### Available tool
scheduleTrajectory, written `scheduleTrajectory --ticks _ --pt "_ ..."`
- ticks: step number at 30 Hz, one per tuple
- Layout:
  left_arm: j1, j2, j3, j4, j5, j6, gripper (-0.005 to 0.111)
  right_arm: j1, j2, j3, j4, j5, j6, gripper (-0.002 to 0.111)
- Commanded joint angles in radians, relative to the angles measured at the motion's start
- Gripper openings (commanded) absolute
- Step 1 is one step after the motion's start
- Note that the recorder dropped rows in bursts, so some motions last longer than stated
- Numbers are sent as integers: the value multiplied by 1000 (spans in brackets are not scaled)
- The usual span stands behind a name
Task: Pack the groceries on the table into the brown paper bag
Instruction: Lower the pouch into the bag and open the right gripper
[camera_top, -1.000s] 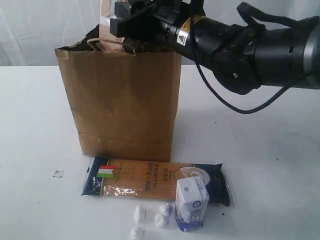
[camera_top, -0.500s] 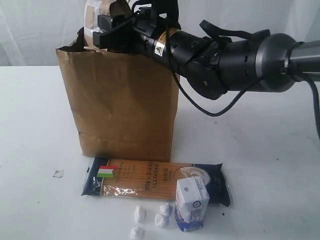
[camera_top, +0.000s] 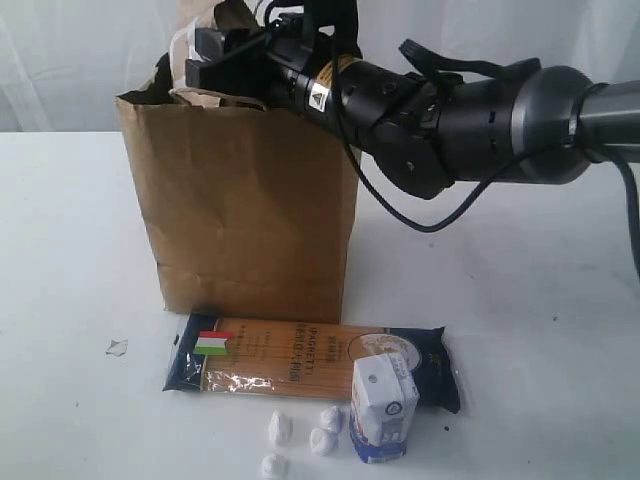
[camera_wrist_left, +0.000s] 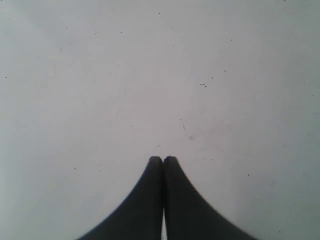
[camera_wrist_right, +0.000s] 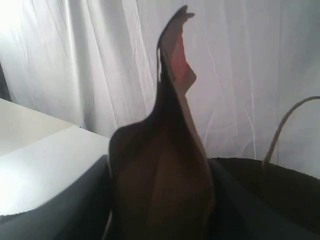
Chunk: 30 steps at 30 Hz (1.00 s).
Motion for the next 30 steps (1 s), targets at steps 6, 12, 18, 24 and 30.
scheduleTrajectory --ticks 6,12,18,24,30 --pt "-10 -4 4 -2 3 -2 0 -1 -5 -10 6 -40 5 49" --pt "-10 -4 4 -2 3 -2 0 -1 -5 -10 6 -40 7 70" --pt "-10 -4 4 -2 3 -2 0 -1 -5 -10 6 -40 7 82" --pt "-10 -4 4 -2 3 -2 0 -1 -5 -10 6 -40 7 82" --pt "-10 -4 4 -2 3 -2 0 -1 -5 -10 6 -40 10 82"
